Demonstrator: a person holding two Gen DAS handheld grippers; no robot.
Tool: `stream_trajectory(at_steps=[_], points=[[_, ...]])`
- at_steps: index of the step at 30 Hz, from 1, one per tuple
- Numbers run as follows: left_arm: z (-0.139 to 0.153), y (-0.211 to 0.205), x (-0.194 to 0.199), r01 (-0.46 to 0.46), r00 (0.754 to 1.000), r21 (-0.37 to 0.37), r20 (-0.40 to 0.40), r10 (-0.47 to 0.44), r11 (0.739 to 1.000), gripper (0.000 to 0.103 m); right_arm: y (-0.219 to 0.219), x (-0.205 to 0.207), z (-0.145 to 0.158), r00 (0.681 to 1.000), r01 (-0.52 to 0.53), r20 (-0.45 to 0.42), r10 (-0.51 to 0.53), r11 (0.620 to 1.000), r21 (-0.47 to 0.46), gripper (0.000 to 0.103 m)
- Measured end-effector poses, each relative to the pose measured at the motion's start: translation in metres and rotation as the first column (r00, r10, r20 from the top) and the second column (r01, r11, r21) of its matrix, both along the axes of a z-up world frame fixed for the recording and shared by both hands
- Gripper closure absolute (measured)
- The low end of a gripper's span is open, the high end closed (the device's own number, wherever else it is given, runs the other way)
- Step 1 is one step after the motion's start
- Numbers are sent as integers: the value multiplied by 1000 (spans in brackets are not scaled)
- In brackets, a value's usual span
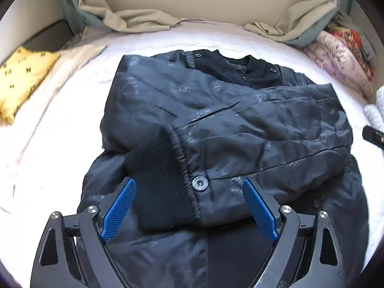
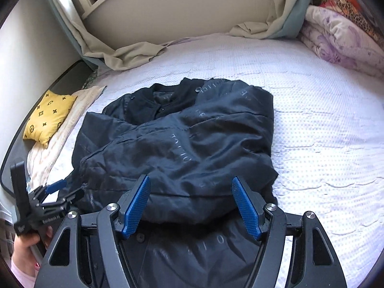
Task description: Fold large clothes
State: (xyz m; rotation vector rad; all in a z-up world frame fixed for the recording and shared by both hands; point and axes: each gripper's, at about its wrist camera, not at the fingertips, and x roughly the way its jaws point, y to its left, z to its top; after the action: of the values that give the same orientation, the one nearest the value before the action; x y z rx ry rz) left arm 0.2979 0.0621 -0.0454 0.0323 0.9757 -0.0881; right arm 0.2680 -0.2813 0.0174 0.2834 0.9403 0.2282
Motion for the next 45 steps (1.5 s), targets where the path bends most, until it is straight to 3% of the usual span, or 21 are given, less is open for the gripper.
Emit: stream_trajectory(at_steps=[3,7,10,13,16,19,24,31,35,37,42,45], points=[[9,23,-6,-12,1000,-80,-3,12,997,11,-7,-13,12,1000,-20,14,20,1000,10,34],[27,55,-11,-53,998,-133,15,56,990,11,-15,-29,23,1000,-27,4,27,999,-28,34],[39,81,-17,-93,994,-175,31,100,980,11,-25,-47,26,999,-27,-40,28,999,26,34],[40,96,-21,-107,994,-164,10,110,981,11,-33,-75,22,997,-45,-54,52,992,121,29],[34,106,-24,-114,993,-163,-49,107,980,12,-40,-97,6,992,-44,-103,66,979,201,29],[26,118,-30,-122,988,-226,-118,97,966,12,-47,-111,-12,984,-31,-163,78,962,273,29],[6,129,-45,-125,972,-295,-229,57,947,15,-65,-126,-42,967,46,-252,30,957,287,32],[-15,149,-73,-112,940,-303,-342,2,946,16,-74,-145,-66,947,64,-315,59,929,366,33],[-34,156,-88,-103,923,-331,-384,-34,938,16,-73,-154,-81,934,72,-352,67,927,368,33],[-47,160,-95,-110,908,-375,-414,-60,921,16,-72,-158,-87,930,72,-359,75,923,378,33],[-50,158,-102,-73,909,-405,-403,-106,911,17,-67,-163,-99,926,73,-365,100,899,431,33],[-52,154,-107,-50,904,-412,-407,-135,910,22,-57,-164,-104,917,50,-371,146,881,470,32]])
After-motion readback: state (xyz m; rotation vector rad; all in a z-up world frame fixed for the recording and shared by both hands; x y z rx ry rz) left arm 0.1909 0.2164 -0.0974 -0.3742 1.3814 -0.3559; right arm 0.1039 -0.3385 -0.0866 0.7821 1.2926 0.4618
